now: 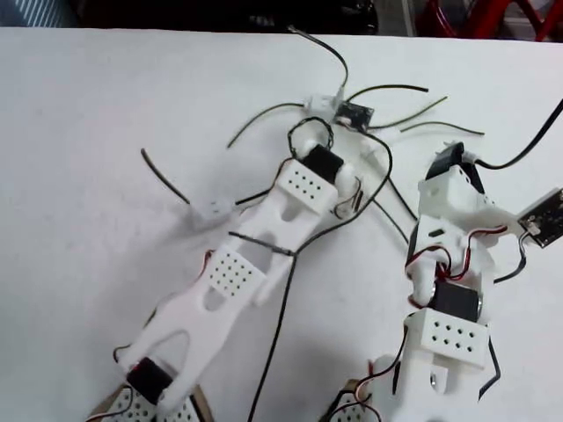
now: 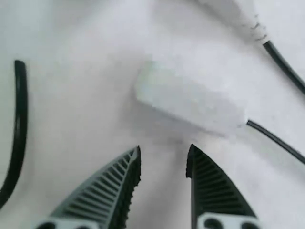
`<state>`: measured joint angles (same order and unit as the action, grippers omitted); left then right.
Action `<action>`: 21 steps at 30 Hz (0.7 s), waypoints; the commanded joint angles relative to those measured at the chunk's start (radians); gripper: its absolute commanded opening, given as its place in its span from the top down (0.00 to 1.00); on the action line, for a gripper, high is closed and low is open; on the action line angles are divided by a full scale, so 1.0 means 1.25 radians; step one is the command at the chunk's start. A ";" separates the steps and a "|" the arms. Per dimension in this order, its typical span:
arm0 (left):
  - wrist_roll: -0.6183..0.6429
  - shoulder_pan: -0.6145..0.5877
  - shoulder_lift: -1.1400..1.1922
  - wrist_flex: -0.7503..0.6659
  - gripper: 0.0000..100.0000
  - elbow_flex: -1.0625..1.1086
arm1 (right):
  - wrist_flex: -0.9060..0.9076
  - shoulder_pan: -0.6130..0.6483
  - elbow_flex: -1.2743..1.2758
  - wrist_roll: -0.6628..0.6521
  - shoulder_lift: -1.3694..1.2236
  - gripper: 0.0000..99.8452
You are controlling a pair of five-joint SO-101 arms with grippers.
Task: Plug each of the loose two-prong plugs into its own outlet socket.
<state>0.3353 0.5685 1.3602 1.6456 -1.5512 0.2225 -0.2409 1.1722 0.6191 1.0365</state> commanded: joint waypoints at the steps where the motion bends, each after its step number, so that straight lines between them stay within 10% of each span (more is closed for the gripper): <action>1: -0.001 0.012 -0.048 0.065 0.83 -0.091 | -0.017 -0.003 -0.023 -0.001 0.002 0.98; 13: 0.001 0.037 -0.072 -0.033 0.83 -0.090 | -0.017 -0.003 -0.023 -0.001 0.002 0.98; 21: 0.204 0.036 -0.071 -0.184 0.83 -0.083 | -0.017 -0.003 -0.023 -0.001 0.002 0.98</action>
<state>0.4856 0.6099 1.3587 1.5259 -1.6203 0.2225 -0.2409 1.1722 0.6191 1.0365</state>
